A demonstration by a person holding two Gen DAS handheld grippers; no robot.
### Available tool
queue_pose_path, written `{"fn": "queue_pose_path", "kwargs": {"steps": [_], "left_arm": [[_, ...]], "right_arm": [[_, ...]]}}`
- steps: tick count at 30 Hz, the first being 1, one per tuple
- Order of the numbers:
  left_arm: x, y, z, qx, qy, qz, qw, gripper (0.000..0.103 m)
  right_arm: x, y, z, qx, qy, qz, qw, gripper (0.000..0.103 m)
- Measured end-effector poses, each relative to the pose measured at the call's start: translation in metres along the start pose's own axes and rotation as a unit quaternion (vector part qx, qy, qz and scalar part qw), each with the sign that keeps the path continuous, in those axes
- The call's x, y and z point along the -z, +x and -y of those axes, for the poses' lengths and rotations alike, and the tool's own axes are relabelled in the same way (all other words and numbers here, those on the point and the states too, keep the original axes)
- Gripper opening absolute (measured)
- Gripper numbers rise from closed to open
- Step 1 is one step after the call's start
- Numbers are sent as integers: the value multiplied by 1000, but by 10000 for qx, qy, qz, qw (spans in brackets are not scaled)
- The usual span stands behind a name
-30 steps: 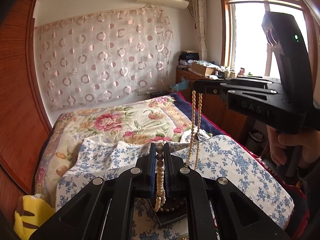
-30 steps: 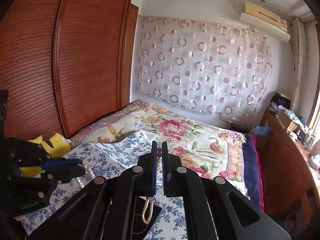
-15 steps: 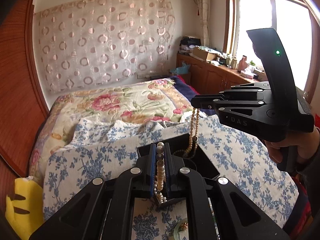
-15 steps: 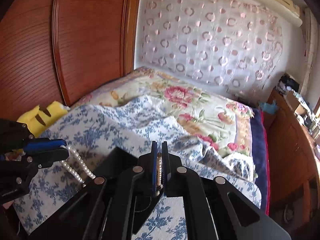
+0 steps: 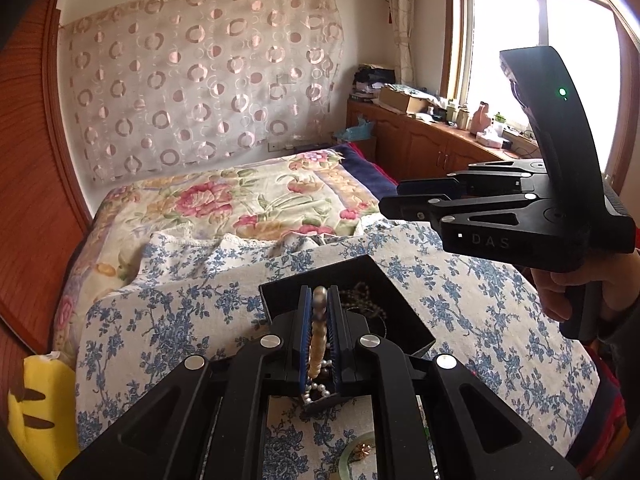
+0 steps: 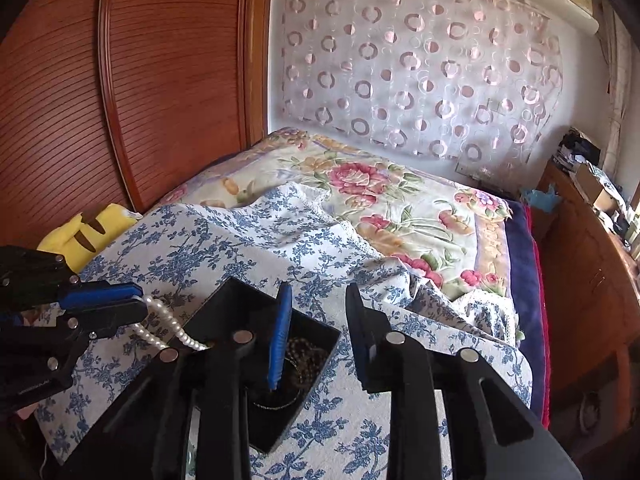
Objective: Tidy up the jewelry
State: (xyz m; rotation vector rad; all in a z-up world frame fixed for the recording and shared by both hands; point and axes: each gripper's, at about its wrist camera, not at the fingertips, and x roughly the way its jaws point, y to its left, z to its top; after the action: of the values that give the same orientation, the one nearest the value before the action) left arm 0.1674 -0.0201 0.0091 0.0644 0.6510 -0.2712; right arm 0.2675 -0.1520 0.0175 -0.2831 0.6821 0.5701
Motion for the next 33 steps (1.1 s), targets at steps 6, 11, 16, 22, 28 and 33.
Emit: {"fn": "queue_pose_path", "kwargs": {"steps": [6, 11, 16, 22, 28, 33], "left_arm": [[8, -6, 6, 15, 62, 10, 10000, 10], [24, -12, 14, 53, 151, -25, 9999, 19], [44, -14, 22, 115, 258, -166, 9995, 24], [68, -13, 31, 118, 339, -318, 9988, 35], [91, -8, 32, 144, 240, -513, 9983, 52], [112, -3, 29, 100, 178, -710, 9973, 64]], "right_arm": [[28, -17, 5, -134, 174, 86, 9997, 30], [61, -28, 3, -294, 376, 128, 9988, 30], [89, -35, -4, -297, 314, 65, 9990, 30], [121, -34, -10, -328, 287, -167, 9989, 30], [157, -28, -20, -343, 289, -534, 9976, 30], [179, -36, -42, -610, 334, -590, 9958, 30]]}}
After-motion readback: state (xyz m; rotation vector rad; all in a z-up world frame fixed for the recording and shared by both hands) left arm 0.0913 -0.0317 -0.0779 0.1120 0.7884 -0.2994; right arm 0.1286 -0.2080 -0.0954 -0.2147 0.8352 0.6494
